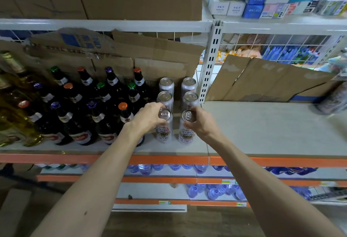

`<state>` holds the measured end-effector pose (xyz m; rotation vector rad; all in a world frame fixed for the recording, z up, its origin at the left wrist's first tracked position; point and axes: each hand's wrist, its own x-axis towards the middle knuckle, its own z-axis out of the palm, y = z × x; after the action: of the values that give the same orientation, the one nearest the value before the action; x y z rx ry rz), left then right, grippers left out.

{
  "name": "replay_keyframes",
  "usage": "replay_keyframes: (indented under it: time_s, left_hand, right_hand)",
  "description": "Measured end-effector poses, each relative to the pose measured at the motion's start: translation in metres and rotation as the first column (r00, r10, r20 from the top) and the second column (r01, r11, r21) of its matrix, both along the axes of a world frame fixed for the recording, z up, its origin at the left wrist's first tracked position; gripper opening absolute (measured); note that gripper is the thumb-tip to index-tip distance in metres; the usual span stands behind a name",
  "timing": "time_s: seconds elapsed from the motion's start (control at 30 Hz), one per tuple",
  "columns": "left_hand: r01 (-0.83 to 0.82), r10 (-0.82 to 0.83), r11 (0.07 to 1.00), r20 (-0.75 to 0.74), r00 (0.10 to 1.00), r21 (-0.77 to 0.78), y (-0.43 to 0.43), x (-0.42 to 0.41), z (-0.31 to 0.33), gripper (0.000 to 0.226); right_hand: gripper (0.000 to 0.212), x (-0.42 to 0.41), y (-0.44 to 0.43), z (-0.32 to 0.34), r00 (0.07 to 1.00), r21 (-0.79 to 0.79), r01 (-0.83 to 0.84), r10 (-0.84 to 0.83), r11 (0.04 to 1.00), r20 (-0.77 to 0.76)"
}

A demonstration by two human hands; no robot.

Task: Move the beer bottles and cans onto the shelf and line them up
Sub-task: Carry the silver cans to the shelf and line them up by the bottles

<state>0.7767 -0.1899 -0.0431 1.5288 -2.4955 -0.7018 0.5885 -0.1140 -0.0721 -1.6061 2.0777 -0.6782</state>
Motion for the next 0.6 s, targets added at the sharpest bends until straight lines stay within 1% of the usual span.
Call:
replay_keyframes:
  time_s: [0.17,0.23,0.33,0.4,0.5,0.6]
  left_hand:
    - [-0.064,0.065,0.997,0.025,0.998,-0.031,0.004,-0.003,-0.001,0.045]
    - [-0.081,0.083,0.996,0.048,0.995,-0.046,0.005,-0.004,-0.001,0.047]
    - [-0.095,0.100,0.994,0.081,0.992,-0.062,0.005,-0.005,-0.002,0.057]
    - [-0.090,0.095,0.994,0.080,0.992,-0.059,0.005,-0.004,-0.002,0.061]
    - [-0.087,0.090,0.995,0.059,0.994,-0.044,0.005,-0.002,-0.002,0.062]
    - [-0.081,0.083,0.996,0.048,0.995,-0.031,0.007,-0.002,0.001,0.058]
  right_hand:
    - [0.049,0.004,0.001,-0.003,0.999,-0.003,0.043,-0.043,0.999,-0.021]
    - [0.052,0.004,0.002,-0.004,0.999,-0.011,0.046,-0.046,0.999,-0.013]
    - [0.055,0.001,0.003,-0.002,0.999,-0.001,0.035,-0.035,0.999,-0.003]
    - [0.054,0.000,0.003,0.000,0.999,0.010,0.026,-0.026,1.000,0.019]
    - [0.056,0.001,0.004,0.003,0.999,0.016,0.017,-0.017,1.000,0.041]
    - [0.055,-0.001,0.003,0.008,0.999,0.028,-0.012,0.011,1.000,0.051]
